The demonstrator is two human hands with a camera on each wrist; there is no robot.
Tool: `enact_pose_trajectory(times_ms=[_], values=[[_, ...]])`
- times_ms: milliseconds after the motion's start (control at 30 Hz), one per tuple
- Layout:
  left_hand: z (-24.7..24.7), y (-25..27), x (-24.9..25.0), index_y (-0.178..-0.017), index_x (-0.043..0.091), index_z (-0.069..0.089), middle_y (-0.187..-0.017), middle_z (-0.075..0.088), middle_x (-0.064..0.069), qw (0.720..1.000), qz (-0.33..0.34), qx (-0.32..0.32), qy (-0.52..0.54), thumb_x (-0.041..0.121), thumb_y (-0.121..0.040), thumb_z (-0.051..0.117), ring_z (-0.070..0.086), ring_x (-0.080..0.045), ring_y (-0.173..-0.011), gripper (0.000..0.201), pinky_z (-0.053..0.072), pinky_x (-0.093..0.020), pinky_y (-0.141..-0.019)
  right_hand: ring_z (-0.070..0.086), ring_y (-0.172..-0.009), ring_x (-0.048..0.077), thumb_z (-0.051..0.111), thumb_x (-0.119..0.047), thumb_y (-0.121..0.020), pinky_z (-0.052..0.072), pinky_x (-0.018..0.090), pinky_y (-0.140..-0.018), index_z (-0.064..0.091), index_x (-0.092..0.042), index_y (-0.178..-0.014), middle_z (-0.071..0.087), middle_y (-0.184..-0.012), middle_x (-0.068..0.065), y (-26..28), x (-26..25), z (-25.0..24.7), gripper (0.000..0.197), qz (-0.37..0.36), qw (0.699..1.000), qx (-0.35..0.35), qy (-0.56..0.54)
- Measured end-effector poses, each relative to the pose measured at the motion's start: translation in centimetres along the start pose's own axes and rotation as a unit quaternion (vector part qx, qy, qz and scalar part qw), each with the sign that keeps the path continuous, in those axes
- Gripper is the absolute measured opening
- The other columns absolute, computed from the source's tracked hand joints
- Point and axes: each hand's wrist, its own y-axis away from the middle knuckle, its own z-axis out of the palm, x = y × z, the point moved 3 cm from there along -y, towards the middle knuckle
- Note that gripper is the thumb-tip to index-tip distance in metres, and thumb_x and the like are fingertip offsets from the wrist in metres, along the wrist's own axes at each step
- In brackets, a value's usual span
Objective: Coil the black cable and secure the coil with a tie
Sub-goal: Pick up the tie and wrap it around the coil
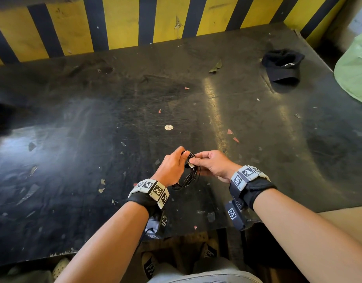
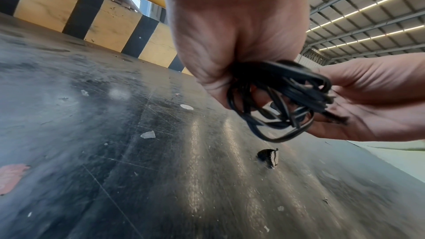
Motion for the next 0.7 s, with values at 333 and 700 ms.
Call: enact_pose_trajectory(times_ms=[333, 700], values=[[0.3, -0.4, 0.3, -0.092, 0.014, 0.047, -0.07, 0.058, -0.001, 1.0, 0.005, -0.001, -0.018, 0.035, -0.11, 0.038, 0.047, -0.013, -0.054, 0.029, 0.038, -0.019, -0.045, 0.074, -0.076, 0.013, 0.071, 0.002, -0.089, 0.062, 0.024, -0.072, 0.067, 0.002, -0.117, 0.075, -0.09, 0.011, 0.5, -0.1, -0.1, 0.029, -0.031, 0.999, 0.036, 0.01], [1.0, -0.5, 1.4, -0.102, 0.011, 0.051, -0.074, 0.06, -0.005, 1.0, -0.024, -0.008, 0.008, 0.039, -0.109, 0.036, 0.055, -0.014, -0.053, 0.032, 0.046, -0.028, -0.047, 0.065, -0.082, 0.022, 0.08, -0.005, -0.08, 0.055, 0.041, -0.081, 0.075, -0.009, -0.102, 0.075, -0.105, 0.026, 0.6, -1.5, -1.3, 0.023, -0.036, 0.971, 0.069, 0.226]])
